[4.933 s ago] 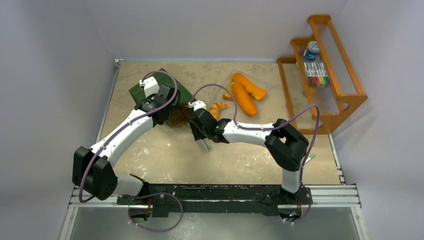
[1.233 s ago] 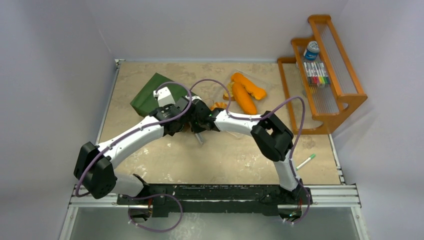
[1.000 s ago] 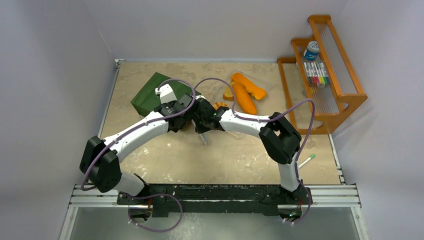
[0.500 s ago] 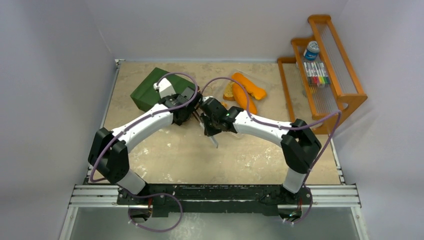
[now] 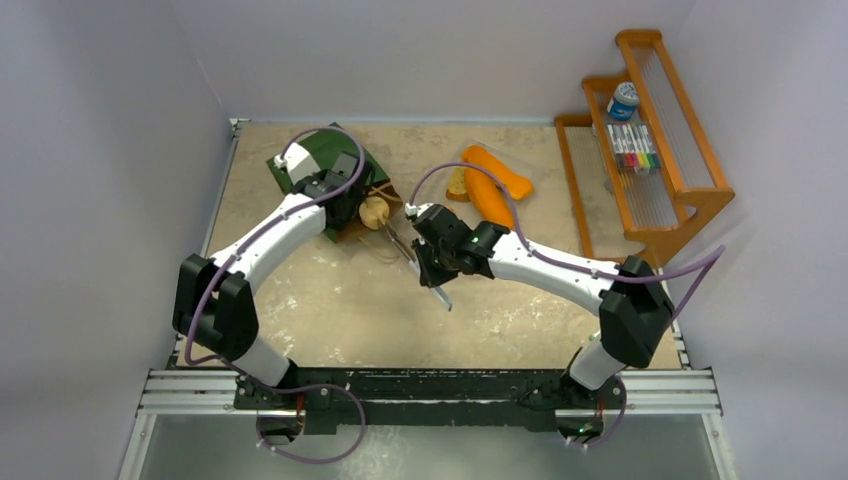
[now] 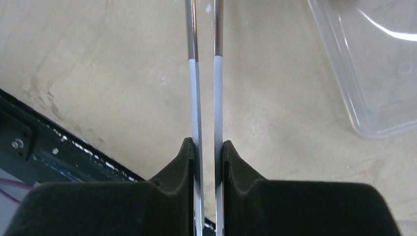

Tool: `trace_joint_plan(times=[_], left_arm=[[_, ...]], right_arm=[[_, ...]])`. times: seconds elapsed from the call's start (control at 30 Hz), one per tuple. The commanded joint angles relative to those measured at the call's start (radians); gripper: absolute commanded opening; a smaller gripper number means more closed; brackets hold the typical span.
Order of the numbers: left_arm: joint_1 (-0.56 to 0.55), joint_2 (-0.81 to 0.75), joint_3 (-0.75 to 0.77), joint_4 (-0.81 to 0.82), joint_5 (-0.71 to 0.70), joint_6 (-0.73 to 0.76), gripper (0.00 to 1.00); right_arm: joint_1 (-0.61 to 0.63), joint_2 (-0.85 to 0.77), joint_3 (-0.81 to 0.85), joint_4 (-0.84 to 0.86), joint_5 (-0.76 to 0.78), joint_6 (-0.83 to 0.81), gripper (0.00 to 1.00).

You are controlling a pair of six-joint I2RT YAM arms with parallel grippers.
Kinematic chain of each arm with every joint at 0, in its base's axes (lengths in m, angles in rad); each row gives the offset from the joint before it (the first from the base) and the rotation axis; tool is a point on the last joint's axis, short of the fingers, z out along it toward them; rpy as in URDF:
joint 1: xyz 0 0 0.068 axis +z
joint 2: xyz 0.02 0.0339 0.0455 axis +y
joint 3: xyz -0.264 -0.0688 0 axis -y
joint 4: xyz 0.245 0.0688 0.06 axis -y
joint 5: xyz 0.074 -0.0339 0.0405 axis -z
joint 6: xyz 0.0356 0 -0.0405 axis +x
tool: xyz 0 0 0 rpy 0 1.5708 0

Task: Take the fake bread out of the paper bag
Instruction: Take out the fake bread from the paper bag.

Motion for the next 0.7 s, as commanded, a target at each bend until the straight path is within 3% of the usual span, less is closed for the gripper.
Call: trace_joint_plan(times=[0.0, 0.67], left_arm=[[0.064, -0.020, 0.056, 0.056, -0.025, 0.048, 0.00], [0.245, -0.153, -0.103, 0.115, 0.055, 0.137, 0.00]], right_arm=[[0.007, -0.094, -0.003, -0.044, 0.001, 0.018, 0.00], [0.000, -0.281, -0.031, -0.269, 0.146, 0.248, 0.00]])
